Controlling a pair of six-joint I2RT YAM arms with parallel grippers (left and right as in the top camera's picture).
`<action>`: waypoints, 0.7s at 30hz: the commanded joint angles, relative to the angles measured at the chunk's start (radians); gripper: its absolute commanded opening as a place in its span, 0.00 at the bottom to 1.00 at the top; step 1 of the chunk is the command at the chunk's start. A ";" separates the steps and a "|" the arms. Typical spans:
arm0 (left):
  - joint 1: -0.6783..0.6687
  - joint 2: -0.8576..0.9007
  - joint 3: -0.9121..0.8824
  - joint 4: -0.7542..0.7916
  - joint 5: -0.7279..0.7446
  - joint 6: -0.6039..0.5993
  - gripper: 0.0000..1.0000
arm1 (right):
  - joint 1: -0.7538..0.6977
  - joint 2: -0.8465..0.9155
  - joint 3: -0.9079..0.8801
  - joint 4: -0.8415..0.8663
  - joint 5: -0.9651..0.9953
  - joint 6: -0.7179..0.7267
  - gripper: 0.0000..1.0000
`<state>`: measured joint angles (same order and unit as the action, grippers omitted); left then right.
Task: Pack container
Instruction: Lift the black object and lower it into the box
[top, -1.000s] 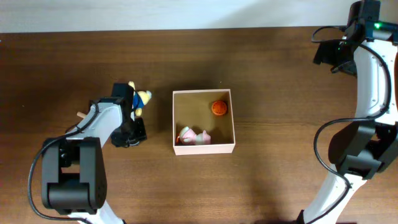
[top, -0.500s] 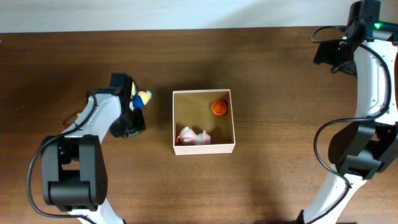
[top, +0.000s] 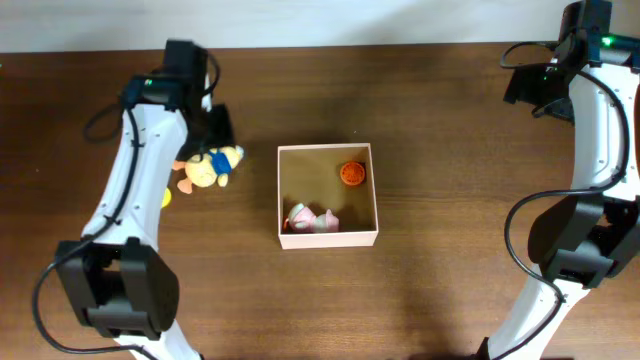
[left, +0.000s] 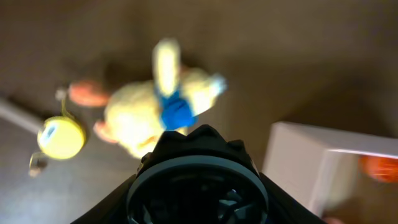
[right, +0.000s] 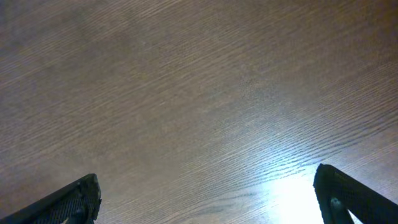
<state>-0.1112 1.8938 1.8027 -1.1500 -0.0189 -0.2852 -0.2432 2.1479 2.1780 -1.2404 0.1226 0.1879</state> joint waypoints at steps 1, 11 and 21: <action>-0.075 -0.002 0.090 -0.011 -0.004 -0.002 0.40 | 0.001 -0.014 -0.002 0.000 0.002 0.012 0.99; -0.288 -0.001 0.105 -0.014 -0.034 -0.002 0.40 | 0.001 -0.014 -0.002 0.000 0.002 0.012 0.99; -0.444 0.107 0.081 -0.018 -0.050 -0.002 0.39 | 0.001 -0.014 -0.002 0.000 0.002 0.012 0.99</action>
<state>-0.5339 1.9282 1.8931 -1.1629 -0.0380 -0.2852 -0.2432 2.1479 2.1780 -1.2404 0.1230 0.1879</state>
